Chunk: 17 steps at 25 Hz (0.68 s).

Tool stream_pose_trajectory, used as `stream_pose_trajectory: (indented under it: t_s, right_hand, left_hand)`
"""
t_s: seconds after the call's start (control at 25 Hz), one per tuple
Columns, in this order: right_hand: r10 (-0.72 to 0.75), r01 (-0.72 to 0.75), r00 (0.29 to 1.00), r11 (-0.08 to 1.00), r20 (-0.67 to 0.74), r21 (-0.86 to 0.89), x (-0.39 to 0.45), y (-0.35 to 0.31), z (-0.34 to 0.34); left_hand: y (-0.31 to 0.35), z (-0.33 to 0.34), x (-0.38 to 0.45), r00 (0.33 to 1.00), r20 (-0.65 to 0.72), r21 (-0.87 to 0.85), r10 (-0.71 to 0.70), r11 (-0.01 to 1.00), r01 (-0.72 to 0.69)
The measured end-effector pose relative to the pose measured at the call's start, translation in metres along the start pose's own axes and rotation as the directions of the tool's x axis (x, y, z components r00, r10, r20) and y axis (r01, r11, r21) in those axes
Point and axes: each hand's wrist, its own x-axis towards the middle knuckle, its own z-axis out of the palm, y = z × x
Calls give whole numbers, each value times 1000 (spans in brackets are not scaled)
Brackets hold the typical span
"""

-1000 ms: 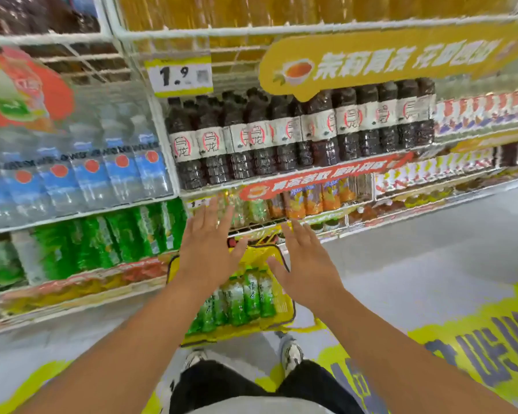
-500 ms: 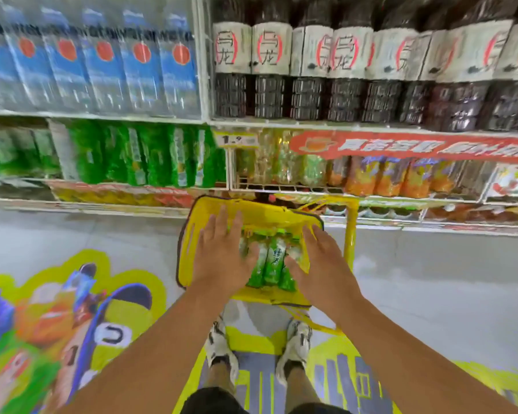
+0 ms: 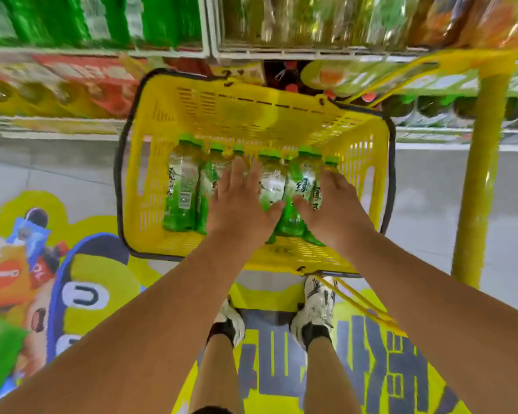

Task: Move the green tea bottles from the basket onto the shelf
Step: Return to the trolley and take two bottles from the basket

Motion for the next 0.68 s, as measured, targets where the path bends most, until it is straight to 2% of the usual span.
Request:
stream_pose_trajectory:
  t_s: [0.2, 0.36, 0.48, 0.6, 0.68]
  right_hand:
    - [97, -91, 995, 985, -31, 147, 38, 7, 54]
    - [220, -194, 974, 936, -60, 295, 52, 3, 72]
    - [304, -261, 949, 910, -88, 322, 58, -4, 75]
    - [361, -317, 930, 885, -72, 340, 62, -11, 79]
    - [381, -345, 924, 838, -1, 423, 68, -12, 86]
  left_hand:
    - [-15, 47, 22, 996, 54, -122, -64, 990, 70]
    - [-11, 64, 32, 992, 64, -199, -107, 973, 118]
    - [-8, 73, 42, 985, 81, -256, -153, 952, 169]
    - [-9, 83, 52, 972, 88, -382, -218, 894, 235]
    - [-14, 84, 56, 953, 112, -466, -280, 833, 299]
